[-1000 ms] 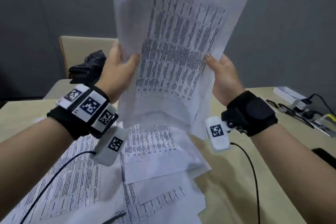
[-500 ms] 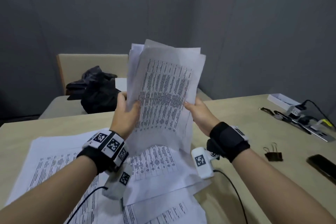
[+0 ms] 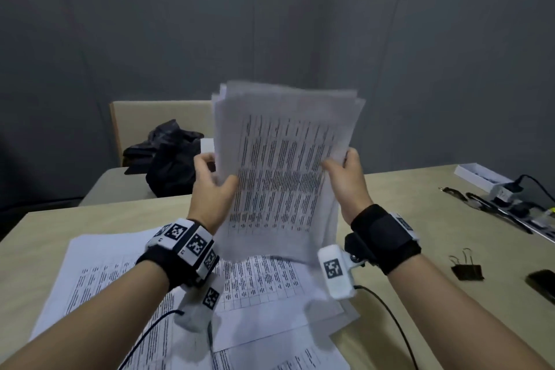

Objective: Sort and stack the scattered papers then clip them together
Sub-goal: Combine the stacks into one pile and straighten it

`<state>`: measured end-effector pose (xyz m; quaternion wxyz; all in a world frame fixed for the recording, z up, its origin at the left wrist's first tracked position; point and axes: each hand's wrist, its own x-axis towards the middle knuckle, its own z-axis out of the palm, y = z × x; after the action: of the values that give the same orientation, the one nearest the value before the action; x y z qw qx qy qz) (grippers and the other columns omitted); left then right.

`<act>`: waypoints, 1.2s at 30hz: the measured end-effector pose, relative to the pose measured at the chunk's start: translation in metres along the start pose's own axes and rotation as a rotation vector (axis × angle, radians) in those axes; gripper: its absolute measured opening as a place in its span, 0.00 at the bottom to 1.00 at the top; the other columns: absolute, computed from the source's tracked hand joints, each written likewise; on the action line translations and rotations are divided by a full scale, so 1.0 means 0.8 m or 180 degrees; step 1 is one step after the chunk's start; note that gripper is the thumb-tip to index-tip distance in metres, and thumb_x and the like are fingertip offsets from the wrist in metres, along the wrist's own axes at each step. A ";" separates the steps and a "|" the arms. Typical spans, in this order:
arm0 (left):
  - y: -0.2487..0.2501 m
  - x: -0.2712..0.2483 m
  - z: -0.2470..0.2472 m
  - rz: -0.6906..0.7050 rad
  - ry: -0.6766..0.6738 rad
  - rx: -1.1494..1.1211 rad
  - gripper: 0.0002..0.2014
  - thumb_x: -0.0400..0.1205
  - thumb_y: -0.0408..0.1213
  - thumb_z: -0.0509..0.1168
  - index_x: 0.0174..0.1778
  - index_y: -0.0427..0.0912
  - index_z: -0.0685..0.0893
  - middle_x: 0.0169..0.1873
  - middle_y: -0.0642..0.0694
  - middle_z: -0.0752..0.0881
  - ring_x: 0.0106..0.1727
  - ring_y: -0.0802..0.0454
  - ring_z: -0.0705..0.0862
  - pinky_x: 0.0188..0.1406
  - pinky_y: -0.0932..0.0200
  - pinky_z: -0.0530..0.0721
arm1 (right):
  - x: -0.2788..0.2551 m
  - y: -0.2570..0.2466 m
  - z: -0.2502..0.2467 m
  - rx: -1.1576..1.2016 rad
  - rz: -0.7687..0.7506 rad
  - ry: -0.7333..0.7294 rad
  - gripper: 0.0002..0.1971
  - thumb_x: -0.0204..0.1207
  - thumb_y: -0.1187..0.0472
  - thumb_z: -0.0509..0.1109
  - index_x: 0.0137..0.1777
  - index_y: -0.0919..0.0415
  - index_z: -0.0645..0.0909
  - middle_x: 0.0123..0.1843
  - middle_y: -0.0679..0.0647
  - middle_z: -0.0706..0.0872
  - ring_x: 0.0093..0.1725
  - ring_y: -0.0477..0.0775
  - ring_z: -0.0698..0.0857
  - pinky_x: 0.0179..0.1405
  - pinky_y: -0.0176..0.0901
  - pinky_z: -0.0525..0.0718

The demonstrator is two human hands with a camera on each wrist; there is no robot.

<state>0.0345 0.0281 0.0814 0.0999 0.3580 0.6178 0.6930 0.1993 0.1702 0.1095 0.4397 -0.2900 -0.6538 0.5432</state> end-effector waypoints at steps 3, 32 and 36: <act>-0.006 -0.011 0.001 0.0041 0.0050 0.0042 0.22 0.73 0.37 0.64 0.59 0.44 0.62 0.42 0.51 0.78 0.40 0.53 0.81 0.47 0.48 0.82 | -0.007 0.015 0.007 -0.0079 0.0063 -0.0053 0.15 0.81 0.65 0.64 0.67 0.62 0.73 0.58 0.50 0.85 0.55 0.45 0.85 0.54 0.37 0.83; -0.020 -0.006 -0.154 -0.1391 -0.0294 0.1814 0.13 0.77 0.37 0.68 0.57 0.42 0.80 0.54 0.42 0.89 0.54 0.41 0.87 0.60 0.39 0.84 | -0.035 0.052 0.109 -0.0861 0.0311 -0.1196 0.13 0.83 0.67 0.56 0.66 0.61 0.72 0.65 0.55 0.82 0.63 0.56 0.81 0.65 0.49 0.79; -0.035 -0.048 -0.212 -0.1815 -0.0269 0.2382 0.03 0.79 0.28 0.67 0.48 0.35 0.83 0.46 0.37 0.88 0.48 0.41 0.87 0.56 0.48 0.84 | -0.066 0.094 0.170 -0.1152 0.0603 -0.1764 0.13 0.83 0.65 0.58 0.66 0.61 0.71 0.63 0.62 0.84 0.58 0.61 0.84 0.60 0.53 0.81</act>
<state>-0.0517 -0.1211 0.0443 0.1753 0.2133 0.8941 0.3525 0.0945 0.0814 0.0200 0.1344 -0.2641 -0.8043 0.5151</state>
